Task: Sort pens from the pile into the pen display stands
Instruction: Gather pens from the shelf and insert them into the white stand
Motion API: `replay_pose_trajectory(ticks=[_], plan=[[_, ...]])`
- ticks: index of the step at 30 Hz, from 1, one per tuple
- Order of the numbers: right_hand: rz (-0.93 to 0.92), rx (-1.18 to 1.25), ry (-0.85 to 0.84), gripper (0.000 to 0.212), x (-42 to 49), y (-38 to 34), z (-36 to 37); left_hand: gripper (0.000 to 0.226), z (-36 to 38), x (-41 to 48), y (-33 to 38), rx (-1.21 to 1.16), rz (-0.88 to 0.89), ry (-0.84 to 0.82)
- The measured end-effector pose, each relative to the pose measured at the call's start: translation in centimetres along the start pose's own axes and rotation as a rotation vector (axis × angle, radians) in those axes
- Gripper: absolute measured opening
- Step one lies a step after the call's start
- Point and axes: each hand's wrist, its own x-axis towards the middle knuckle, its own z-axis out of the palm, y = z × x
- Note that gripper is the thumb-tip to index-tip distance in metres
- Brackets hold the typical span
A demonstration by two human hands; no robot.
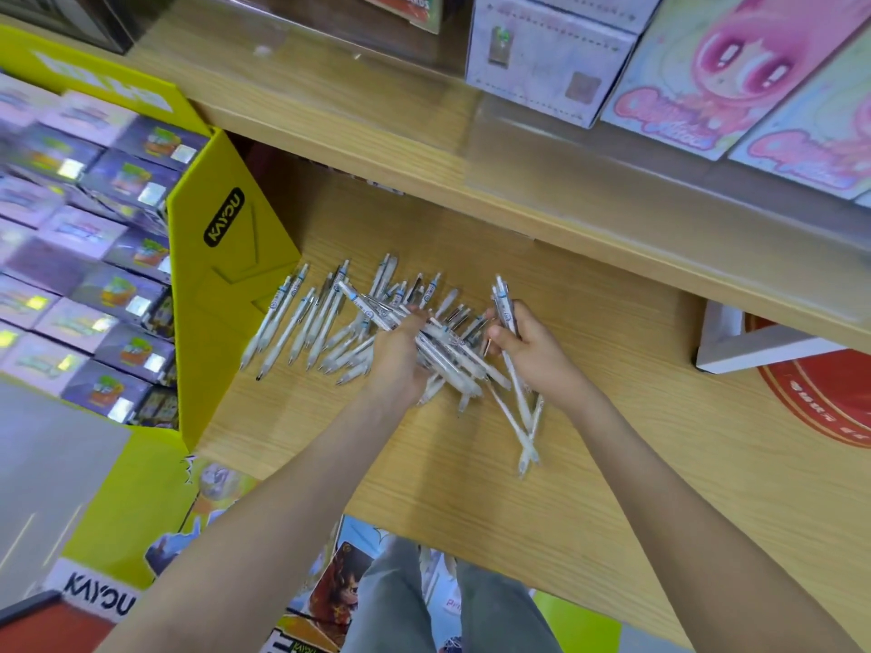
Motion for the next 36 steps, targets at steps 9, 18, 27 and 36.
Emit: replay_pose_trajectory(ticks=[9, 18, 27, 36], plan=[[0.053, -0.118, 0.094, 0.017, -0.2, 0.3, 0.6, 0.050, -1.7, 0.0, 0.7, 0.081, 0.150, 0.019], [0.100, 0.326, 0.173, 0.007, -0.9, -1.6, 0.5, 0.024, -3.2, -1.4, 2.7, 0.198, 0.044, -0.164], [0.213, 0.684, 0.030, 0.034, -2.0, -2.5, 5.8, 0.066, -3.1, -3.0, 1.4, 0.566, -0.120, -0.441], [0.243, 0.143, -0.055, 0.061, -2.8, -2.1, 6.7, 0.017, -3.6, -3.5, 0.5, 0.856, 0.074, -0.510]])
